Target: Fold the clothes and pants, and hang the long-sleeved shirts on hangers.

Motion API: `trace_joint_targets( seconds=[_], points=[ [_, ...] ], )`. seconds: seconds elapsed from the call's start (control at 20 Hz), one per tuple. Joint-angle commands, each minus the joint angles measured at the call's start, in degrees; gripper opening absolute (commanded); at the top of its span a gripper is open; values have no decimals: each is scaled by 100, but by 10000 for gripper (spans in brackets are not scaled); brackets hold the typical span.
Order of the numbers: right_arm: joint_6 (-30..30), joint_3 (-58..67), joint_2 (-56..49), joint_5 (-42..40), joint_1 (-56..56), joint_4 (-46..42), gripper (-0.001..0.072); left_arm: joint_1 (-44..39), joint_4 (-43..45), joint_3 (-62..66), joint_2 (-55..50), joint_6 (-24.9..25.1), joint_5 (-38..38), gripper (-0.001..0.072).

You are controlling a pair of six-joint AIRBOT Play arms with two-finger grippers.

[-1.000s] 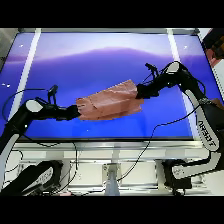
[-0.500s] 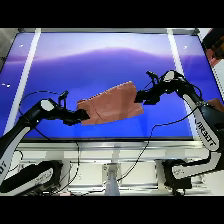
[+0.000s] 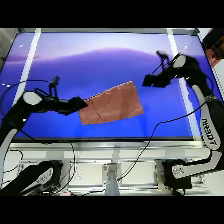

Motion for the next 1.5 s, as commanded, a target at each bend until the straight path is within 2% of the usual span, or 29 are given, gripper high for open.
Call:
trace_joint_targets(
  seconds=[0.0, 0.05, 0.15, 0.3, 0.4, 0.45, 0.65, 0.8, 0.95, 1.2, 1.35, 1.4, 1.45],
  points=[
    [203, 597, -9, 151, -505, -293, 654, 431, 264, 98, 551, 2, -133, 647],
    [48, 592, -48, 334, -673, -227, 613, 560, 350, 98, 658, 2, -170, 647],
    [-448, 592, -308, 916, -962, 186, 603, 756, 407, 96, 763, 2, -201, 648],
    [-1303, 564, -997, 1825, -1152, 1707, 601, 817, 431, 96, 754, 2, -199, 647],
    [-1554, 564, -1456, 1875, -1032, 2308, 610, 815, 431, 96, 754, 2, -199, 647],
    [-1582, 564, -1644, 1742, -903, 2277, 638, 817, 431, 96, 754, 2, -197, 642],
    [-2026, 564, -2072, 1043, -278, 2173, 638, 817, 428, 96, 754, 0, -195, 640],
    [-2041, 570, -2247, 695, 83, 1757, 637, 815, 428, 96, 754, 0, -197, 640],
    [-1919, 568, -2409, 730, 212, 1491, 637, 817, 426, 96, 754, 0, -199, 640],
    [-1864, 568, -2514, 763, 417, 2024, 635, 815, 428, 96, 754, 0, -197, 640],
    [-2028, 570, -2514, 732, 708, 2481, 624, 815, 426, 96, 754, 0, -197, 640],
    [-2120, 570, -2514, 688, 837, 2592, 596, 815, 428, 96, 754, 0, -197, 640],
    [-2186, 570, -2514, 638, 962, 2660, 525, 815, 428, 96, 754, 0, -197, 640]
  ],
)
